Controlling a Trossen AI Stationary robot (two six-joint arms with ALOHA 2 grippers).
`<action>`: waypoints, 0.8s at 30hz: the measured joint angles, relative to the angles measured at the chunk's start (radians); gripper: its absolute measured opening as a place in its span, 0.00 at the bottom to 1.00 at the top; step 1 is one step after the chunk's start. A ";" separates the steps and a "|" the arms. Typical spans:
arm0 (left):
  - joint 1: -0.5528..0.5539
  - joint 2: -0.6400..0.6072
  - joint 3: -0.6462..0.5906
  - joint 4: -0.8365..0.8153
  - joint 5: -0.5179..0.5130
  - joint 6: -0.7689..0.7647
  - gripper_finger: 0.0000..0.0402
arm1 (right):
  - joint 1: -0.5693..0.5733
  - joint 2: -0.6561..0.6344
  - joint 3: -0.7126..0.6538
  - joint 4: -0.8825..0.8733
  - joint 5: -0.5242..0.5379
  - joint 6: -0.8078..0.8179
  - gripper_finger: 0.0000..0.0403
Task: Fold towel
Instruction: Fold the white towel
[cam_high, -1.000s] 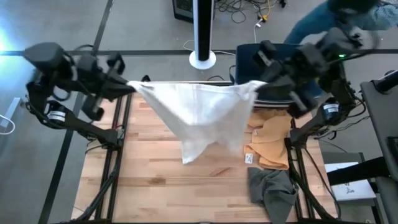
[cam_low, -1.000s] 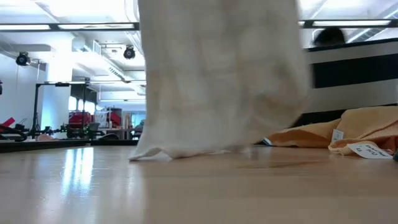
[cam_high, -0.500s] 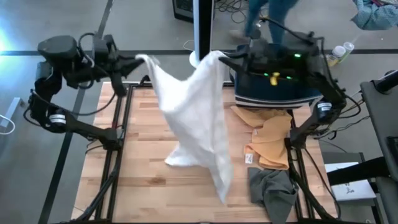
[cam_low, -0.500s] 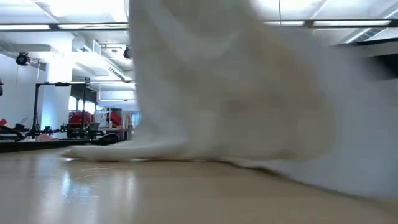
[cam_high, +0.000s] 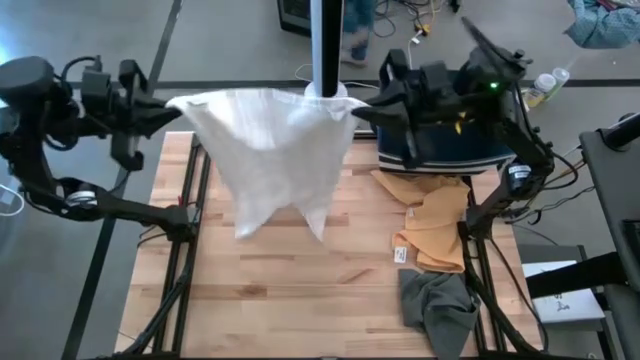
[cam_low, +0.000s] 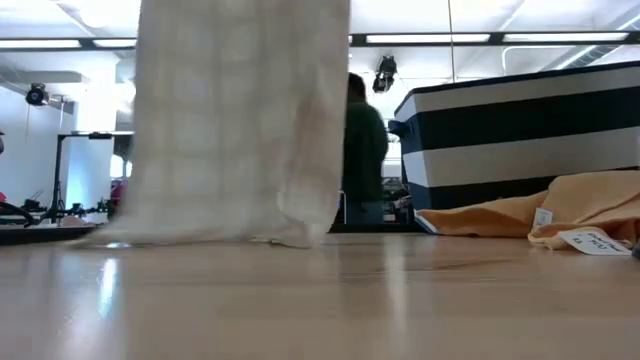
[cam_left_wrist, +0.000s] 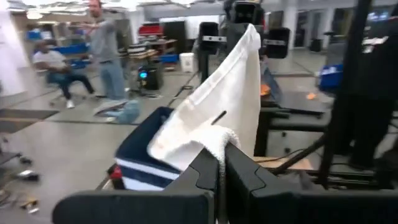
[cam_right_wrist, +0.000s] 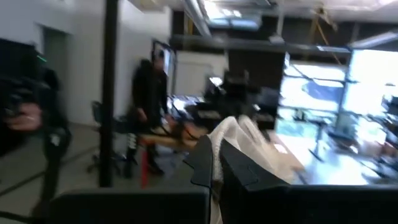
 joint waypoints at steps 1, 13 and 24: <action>0.000 -0.004 0.004 0.009 0.025 -0.001 0.00 | 0.008 0.000 0.000 0.019 -0.009 0.009 0.00; 0.000 -0.028 0.070 0.240 0.329 -0.041 0.00 | 0.145 0.045 0.000 0.453 -0.062 0.126 0.00; 0.000 -0.045 0.118 0.150 0.060 -0.070 0.00 | 0.177 0.100 0.000 0.445 0.132 0.037 0.00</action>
